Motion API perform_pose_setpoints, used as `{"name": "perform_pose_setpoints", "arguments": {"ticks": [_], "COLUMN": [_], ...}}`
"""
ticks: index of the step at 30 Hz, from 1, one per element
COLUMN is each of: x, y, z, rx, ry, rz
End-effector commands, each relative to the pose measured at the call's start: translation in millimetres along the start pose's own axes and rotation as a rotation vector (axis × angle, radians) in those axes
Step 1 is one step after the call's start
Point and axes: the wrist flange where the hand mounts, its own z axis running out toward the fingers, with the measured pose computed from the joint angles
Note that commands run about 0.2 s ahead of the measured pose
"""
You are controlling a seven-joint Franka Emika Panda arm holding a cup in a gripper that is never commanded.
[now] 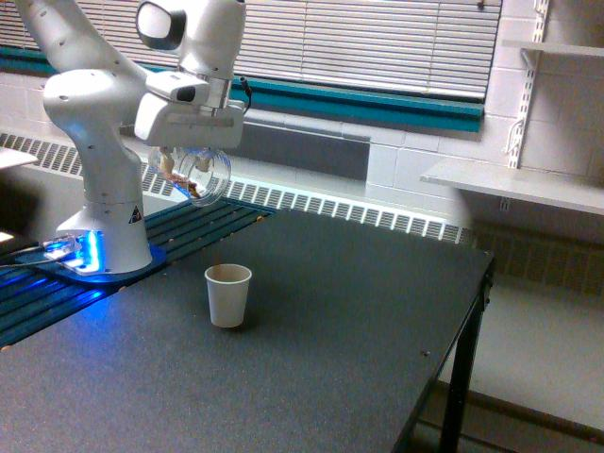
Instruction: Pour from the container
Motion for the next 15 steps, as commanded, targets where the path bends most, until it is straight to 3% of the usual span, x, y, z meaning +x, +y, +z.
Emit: {"name": "perform_pose_setpoints", "arguments": {"ticks": [1,15], "x": [1.6,9.1], "y": [2.0,2.8], "z": [9.5,13.1], "rx": [-0.012,-0.015], "ry": [-0.01,-0.021], "rz": [-0.02,-0.03]}}
